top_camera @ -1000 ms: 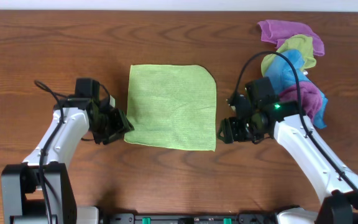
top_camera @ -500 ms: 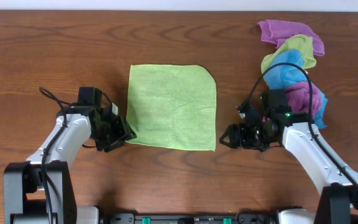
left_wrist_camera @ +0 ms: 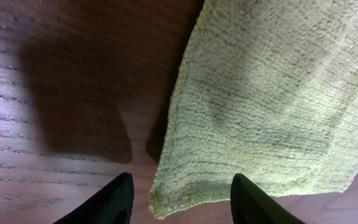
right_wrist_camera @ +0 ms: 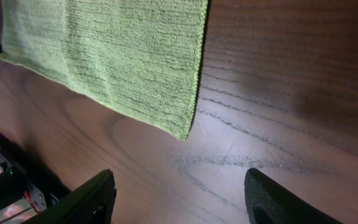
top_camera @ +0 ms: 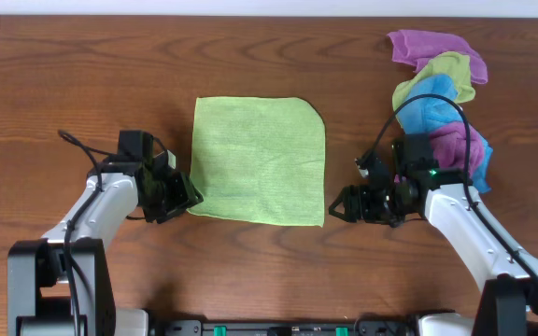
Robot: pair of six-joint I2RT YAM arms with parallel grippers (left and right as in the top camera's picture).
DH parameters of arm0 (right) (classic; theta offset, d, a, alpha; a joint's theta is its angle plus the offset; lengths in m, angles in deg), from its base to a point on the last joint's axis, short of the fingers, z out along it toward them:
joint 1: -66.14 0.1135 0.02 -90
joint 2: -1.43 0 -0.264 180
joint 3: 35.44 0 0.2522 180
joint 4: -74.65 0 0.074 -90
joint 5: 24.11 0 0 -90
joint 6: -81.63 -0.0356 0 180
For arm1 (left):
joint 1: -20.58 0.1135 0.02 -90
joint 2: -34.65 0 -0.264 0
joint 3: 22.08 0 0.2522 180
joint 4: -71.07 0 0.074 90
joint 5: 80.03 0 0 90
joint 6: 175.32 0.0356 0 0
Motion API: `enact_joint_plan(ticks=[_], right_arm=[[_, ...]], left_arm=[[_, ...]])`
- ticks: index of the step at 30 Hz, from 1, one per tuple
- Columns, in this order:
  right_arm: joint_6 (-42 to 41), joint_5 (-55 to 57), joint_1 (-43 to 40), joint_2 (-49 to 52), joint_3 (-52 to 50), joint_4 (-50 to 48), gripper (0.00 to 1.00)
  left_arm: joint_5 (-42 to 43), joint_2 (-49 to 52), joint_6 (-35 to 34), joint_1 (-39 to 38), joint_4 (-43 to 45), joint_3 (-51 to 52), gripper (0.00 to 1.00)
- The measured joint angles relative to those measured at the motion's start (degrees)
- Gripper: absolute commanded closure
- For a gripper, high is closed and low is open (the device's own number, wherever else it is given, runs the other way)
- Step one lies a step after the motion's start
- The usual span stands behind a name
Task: Fold the cloth
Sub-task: 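Lower both grippers to the cloth's near corners and grasp them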
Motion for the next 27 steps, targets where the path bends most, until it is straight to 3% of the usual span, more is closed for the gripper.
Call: enact_joint_plan(ticks=[4, 10, 14, 27], right_arm=[[0.00, 0.00, 0.00, 0.00, 0.00, -0.81, 0.31], [0.00, 0.00, 0.00, 0.00, 0.00, -1.64, 0.30], [0.00, 0.00, 0.00, 0.00, -0.15, -1.68, 0.30], [-0.02, -3.39, 0.00, 5.53, -4.76, -6.23, 0.31]], left_arm=[[0.15, 0.00, 0.00, 0.00, 0.09, 0.61, 0.51], [0.42, 0.96, -0.02, 0.00, 1.97, 1.01, 0.69], [1.66, 2.29, -0.35, 0.00, 2.69, 1.05, 0.93], [8.90, 2.71, -0.26, 0.00, 5.01, 1.16, 0.94]])
